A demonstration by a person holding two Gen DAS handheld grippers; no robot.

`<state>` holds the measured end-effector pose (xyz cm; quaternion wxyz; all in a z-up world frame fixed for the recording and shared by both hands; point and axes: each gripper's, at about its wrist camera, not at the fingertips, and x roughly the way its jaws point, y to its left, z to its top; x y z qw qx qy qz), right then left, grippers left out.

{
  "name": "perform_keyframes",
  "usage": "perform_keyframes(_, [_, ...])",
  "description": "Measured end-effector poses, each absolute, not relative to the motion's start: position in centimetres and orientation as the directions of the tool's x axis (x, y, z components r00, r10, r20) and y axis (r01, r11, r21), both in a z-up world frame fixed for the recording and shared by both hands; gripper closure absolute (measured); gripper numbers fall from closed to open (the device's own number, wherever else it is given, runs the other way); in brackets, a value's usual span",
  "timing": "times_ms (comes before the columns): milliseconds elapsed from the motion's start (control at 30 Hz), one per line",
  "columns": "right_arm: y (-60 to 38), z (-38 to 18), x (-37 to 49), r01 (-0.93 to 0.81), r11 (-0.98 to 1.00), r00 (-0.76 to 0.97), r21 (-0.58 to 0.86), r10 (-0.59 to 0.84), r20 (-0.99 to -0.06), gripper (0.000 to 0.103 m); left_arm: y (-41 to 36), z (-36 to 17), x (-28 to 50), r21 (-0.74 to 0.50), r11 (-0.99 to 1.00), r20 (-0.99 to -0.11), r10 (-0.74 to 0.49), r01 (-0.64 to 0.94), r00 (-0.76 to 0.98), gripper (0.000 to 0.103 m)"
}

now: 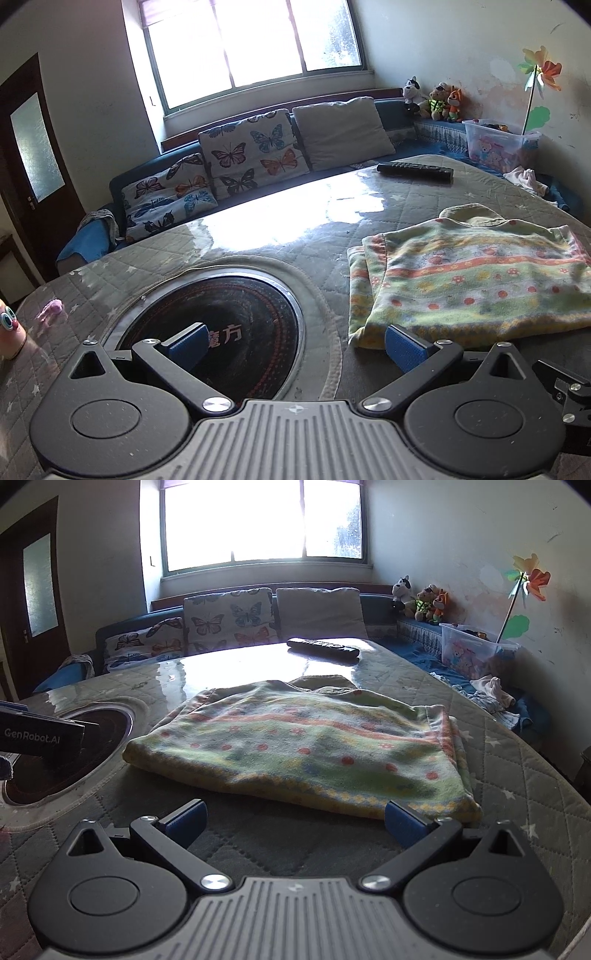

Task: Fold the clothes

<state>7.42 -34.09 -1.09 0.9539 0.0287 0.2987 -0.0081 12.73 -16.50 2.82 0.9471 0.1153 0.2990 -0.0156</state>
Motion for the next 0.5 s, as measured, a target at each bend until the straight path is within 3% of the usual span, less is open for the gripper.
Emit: perform_keyframes(500, [-33.0,-1.2,5.5,0.041,0.999,0.827,0.022,-0.021,-0.561,0.000,-16.1,2.4,10.3,0.194,0.974,-0.575,0.014,0.119,0.818,0.000])
